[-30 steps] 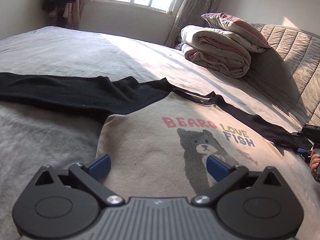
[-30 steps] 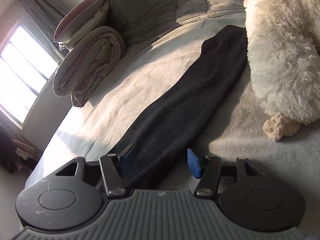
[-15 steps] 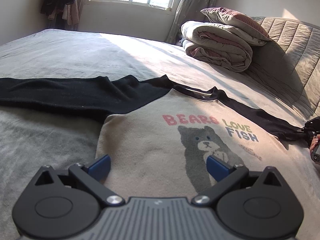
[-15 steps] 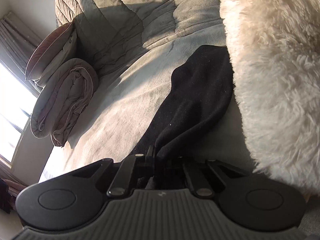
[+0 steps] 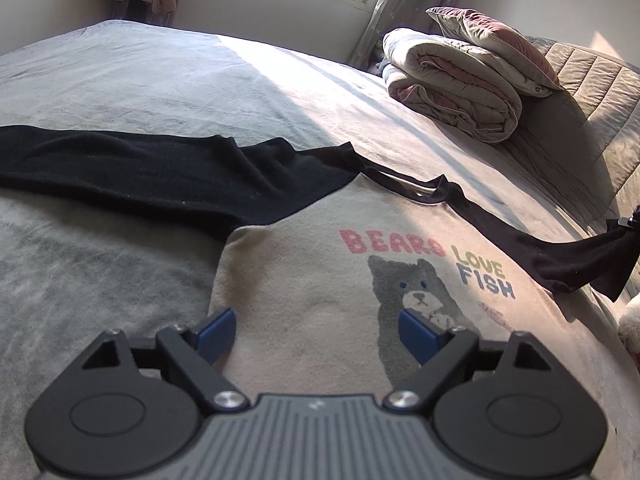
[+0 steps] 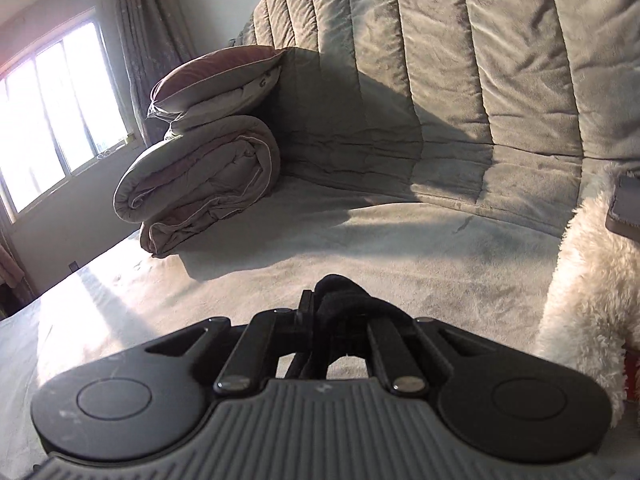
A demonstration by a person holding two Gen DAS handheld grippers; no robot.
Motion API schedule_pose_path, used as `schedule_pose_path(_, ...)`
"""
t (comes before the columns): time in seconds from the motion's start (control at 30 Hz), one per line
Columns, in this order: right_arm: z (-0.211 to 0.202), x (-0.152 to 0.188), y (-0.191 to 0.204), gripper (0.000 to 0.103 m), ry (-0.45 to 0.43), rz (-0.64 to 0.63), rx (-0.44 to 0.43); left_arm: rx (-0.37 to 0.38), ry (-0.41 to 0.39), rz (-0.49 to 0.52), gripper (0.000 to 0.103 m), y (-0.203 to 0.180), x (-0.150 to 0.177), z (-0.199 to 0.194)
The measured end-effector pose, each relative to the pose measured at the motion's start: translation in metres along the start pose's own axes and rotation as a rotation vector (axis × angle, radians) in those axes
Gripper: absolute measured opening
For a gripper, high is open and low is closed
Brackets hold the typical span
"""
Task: Fold clothes
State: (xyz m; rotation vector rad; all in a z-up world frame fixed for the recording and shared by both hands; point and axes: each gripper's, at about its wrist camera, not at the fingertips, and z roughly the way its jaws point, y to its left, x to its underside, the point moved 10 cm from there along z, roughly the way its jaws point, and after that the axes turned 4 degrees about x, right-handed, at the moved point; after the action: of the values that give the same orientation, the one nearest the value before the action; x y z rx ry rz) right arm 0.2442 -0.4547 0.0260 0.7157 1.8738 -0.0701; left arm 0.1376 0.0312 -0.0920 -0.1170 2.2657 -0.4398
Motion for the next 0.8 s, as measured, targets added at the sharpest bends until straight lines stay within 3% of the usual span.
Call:
schedule_pose_path(0.33, -0.06, 0.016, 0.098, 0.007, 0.016, -0.254, -0.05, -0.044, 0.073, -0.092, 0.083, 0.02, -0.007, -0.018)
schedule_pose_path(0.47, -0.085, 0.032, 0.141, 0.007, 0.02, -0.347, -0.085, -0.019, 0.066, -0.134, 0.083, 0.025, -0.017, -0.028)
schedule_pose_path(0.67, -0.104, 0.07, 0.187, 0.007, 0.068, -0.395, -0.105, -0.043, 0.028, -0.117, 0.083, 0.033, -0.029, -0.037)
schedule_pose_path(0.8, -0.107, 0.1, 0.208, 0.007, 0.111, -0.417, -0.12, -0.046, 0.039, -0.161, 0.083, 0.041, -0.027, -0.04)
